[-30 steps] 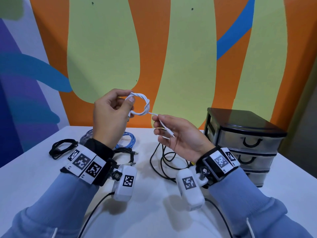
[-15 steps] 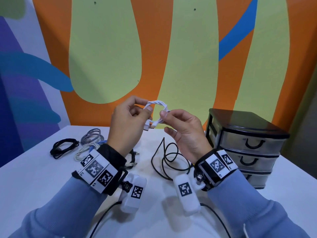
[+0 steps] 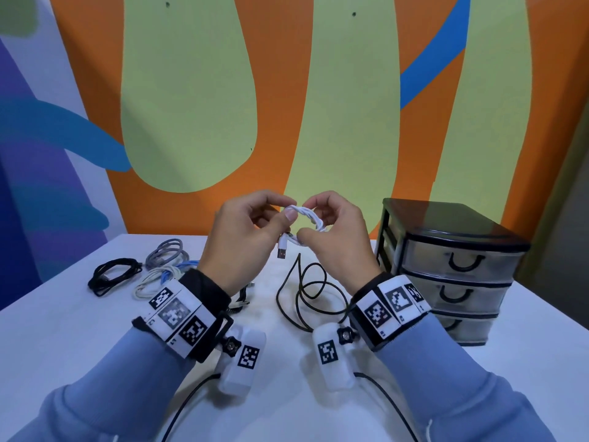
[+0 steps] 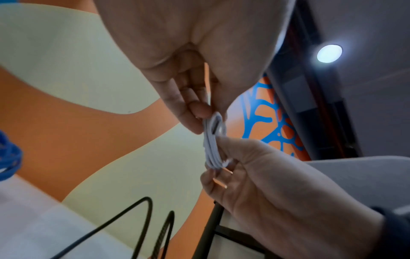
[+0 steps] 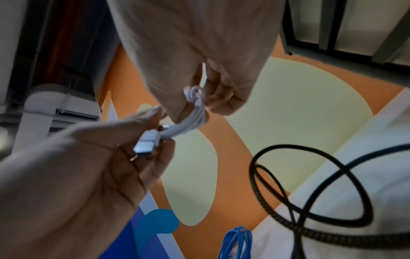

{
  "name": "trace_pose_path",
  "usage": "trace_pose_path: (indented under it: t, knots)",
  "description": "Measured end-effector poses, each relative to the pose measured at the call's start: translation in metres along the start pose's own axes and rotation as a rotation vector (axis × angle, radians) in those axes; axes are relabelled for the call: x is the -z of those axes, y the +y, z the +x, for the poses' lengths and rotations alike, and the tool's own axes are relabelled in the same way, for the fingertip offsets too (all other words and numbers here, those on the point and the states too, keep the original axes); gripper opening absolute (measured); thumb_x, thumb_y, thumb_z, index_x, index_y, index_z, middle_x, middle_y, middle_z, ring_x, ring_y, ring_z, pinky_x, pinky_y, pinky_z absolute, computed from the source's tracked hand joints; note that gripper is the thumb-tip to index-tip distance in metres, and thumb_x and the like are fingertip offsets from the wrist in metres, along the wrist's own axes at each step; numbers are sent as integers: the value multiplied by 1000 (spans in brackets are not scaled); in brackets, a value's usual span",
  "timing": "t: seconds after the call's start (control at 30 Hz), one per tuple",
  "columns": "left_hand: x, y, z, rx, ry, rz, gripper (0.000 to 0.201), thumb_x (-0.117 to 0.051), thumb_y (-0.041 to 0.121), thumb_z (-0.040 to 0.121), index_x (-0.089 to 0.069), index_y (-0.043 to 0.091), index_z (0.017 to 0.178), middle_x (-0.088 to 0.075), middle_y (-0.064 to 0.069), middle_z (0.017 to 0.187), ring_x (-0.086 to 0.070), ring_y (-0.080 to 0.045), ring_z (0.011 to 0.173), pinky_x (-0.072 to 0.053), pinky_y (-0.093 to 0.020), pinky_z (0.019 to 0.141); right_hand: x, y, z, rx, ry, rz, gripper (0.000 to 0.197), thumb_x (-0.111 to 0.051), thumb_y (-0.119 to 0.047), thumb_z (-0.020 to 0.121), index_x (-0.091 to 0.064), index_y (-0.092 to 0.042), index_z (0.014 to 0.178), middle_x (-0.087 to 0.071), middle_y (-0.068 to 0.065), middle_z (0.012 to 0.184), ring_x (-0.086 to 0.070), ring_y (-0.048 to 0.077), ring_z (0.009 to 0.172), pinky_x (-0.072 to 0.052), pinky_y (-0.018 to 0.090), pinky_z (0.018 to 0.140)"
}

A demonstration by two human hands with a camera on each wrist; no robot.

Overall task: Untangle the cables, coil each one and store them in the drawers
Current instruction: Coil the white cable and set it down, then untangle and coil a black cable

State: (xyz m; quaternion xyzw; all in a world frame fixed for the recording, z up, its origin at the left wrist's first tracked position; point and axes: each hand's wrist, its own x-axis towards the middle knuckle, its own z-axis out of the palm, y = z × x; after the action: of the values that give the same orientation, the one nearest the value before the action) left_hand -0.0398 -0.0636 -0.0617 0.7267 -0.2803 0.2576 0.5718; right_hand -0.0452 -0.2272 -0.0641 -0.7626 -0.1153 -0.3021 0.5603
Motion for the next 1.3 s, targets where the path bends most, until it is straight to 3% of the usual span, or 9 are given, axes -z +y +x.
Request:
trace_pose_path:
  t: [0.17, 0.27, 0.4, 0.57, 0.73, 0.9, 1.07, 1.2, 1.3]
  knots:
    - [-5, 6, -7, -42, -83, 24, 10, -78, 21, 96, -80, 24, 105, -79, 3, 87, -72, -25, 84, -58, -49, 79, 2, 6, 0, 15, -134, -153, 42, -59, 11, 79, -66, -28, 94, -68, -1, 85, -61, 17, 78, -50, 31, 60]
    - [1, 2, 1, -45, -7, 13, 11, -77, 20, 97, -80, 23, 107, -79, 0, 85, -73, -28, 81, -59, -48, 79, 5, 3, -1, -39, -265, 114, 30, -63, 7, 92, -71, -19, 104, -73, -2, 86, -69, 16, 79, -61, 35, 72]
    - [10, 0, 10, 21, 88, -44, 12, -73, 17, 99, -79, 14, 109, -73, -17, 82, -62, -22, 64, -49, -28, 62, 7, -5, -3, -190, -390, 421, 21, -70, -19, 100, -71, -5, 117, -77, 11, 96, -73, 26, 83, -62, 48, 87]
    - [15, 3, 9, 181, -97, -102, 14, -71, 22, 100, -84, 19, 105, -71, -15, 85, -60, -15, 79, -50, -38, 78, 8, -1, 0, -136, -297, 286, 22, -76, -27, 96, -79, -14, 114, -71, 7, 92, -67, 12, 84, -57, 26, 73]
    - [15, 7, 9, 372, -163, -223, 45, -75, 50, 88, -72, 23, 124, -78, -5, 112, -75, -22, 99, -61, -37, 86, 7, 3, 1, -165, -185, 433, 21, -74, -4, 95, -70, 3, 114, -64, 13, 79, -67, 18, 70, -62, 33, 71]
    - [23, 0, 11, 406, -55, -238, 35, -87, 9, 82, -71, -4, 110, -76, -24, 91, -72, -26, 79, -60, -24, 69, 10, 2, 1, -240, -147, 475, 31, -67, 10, 91, -65, -3, 119, -62, 18, 82, -68, 28, 78, -65, 48, 77]
    - [17, -3, 13, 335, 140, -265, 31, -89, 6, 81, -74, -2, 107, -76, -17, 83, -69, -21, 73, -61, -28, 72, 8, -4, -1, -225, -217, 393, 33, -66, 7, 91, -77, -10, 119, -62, 14, 79, -63, 20, 67, -66, 45, 76]
    - [18, -4, 13, 250, 82, -61, 17, -86, 14, 87, -76, 8, 99, -77, -15, 80, -66, -16, 67, -54, -32, 71, 14, 2, 1, -197, -287, 182, 30, -82, -25, 90, -75, -22, 120, -66, 3, 79, -66, 16, 76, -61, 42, 80]
    - [27, -17, 18, 210, 126, 85, 20, -85, 23, 88, -69, 23, 100, -76, -5, 72, -73, -27, 78, -58, -43, 81, 18, 16, 3, -251, -379, -307, 73, -81, -73, 71, -59, -37, 129, -62, -7, 107, -64, 10, 96, -51, 32, 84]
